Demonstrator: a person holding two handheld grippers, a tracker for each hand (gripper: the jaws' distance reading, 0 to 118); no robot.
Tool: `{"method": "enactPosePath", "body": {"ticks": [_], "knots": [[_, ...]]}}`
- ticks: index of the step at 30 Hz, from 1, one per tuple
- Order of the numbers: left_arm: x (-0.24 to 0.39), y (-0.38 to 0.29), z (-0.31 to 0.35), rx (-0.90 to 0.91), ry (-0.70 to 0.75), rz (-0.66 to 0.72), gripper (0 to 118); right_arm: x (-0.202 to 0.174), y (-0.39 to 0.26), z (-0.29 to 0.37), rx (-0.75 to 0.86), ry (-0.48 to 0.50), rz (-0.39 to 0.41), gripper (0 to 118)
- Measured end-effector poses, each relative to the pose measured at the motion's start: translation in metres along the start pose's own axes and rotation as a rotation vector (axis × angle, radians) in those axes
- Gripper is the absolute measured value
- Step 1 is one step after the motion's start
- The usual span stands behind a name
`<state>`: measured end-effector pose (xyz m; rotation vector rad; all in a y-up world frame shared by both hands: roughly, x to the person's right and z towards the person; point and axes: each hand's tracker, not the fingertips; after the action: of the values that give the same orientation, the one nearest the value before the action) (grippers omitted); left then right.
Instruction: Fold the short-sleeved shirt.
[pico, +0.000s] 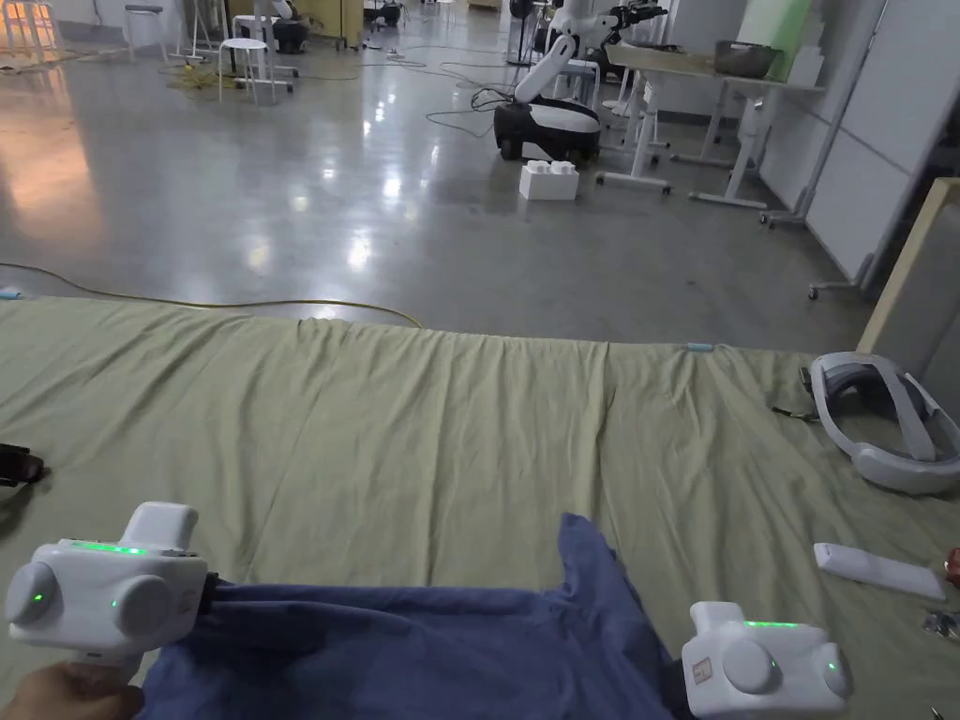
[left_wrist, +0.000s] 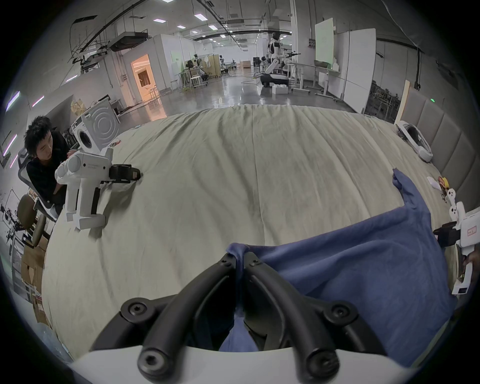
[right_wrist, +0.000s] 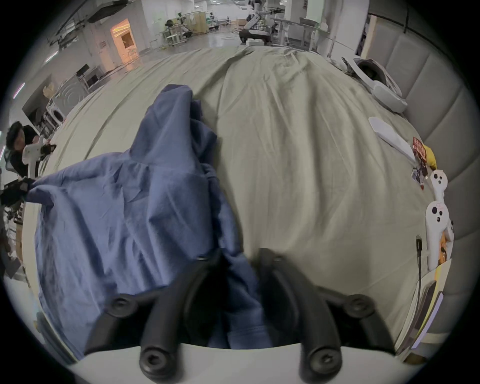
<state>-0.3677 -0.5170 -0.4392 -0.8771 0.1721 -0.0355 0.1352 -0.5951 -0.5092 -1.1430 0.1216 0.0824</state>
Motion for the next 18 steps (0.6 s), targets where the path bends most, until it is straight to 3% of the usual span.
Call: {"method": "enactPosePath", "body": {"ticks": [5,8,12,18], "knots": [[0.004,-0.006,0.002,-0.007,-0.003,-0.007,6,-0.001,-0.010,0.005,0.019,0.009,0.018,5],[0.004,-0.006,0.008,-0.002,-0.014,0.000,6,0.003,-0.010,0.019,0.077,0.030,-0.056,4],[-0.003,0.005,0.029,0.059,-0.034,0.037,6,0.007,-0.002,0.060,0.244,0.014,-0.004,3],[-0.018,0.035,0.076,0.173,-0.052,0.085,6,0.015,0.022,0.140,0.439,-0.017,-0.009,3]]}}
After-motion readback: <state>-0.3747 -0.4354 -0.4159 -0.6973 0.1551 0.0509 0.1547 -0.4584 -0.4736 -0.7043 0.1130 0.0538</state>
